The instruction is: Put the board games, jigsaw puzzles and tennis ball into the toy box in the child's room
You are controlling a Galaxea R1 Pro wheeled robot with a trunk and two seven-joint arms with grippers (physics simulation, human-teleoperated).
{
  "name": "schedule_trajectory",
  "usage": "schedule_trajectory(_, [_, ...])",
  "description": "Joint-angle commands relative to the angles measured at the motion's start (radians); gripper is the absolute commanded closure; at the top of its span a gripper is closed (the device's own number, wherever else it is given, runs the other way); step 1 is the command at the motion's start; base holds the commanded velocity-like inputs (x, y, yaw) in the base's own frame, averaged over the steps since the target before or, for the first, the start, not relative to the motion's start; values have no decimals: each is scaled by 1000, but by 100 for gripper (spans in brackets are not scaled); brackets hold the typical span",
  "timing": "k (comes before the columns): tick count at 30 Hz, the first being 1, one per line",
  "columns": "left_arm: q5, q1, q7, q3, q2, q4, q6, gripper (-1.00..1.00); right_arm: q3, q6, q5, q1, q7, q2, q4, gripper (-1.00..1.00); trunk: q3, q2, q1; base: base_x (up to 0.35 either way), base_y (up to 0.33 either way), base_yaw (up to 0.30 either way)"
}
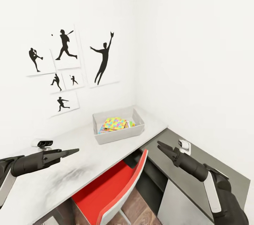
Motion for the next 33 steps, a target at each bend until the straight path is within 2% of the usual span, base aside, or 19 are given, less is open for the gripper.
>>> schedule_trajectory(1, [-1, -1, -4, 0, 0, 0, 10, -100, -1, 9, -1, -1, 2, 1, 0, -100, -2, -2, 0, -204, 0, 14])
schedule_trajectory(12, [2, -1, -4, 9, -6, 37, 11, -100, -3, 0, 3, -2, -8, 15, 15, -100, -2, -2, 0, -36, 0, 2])
schedule_trajectory(19, [2, -1, -4, 13, -4, 47, 10, -100, -2, 1, 4, -2, -42, 18, 18, -100, -2, -2, 0, 10, 0, 0])
schedule_trajectory(33, [1, -1, -4, 13, -4, 49, 11, -100, -1, 1, 4, -2, -55, 20, 18, -100, -2, -2, 0, 150, 0, 0])
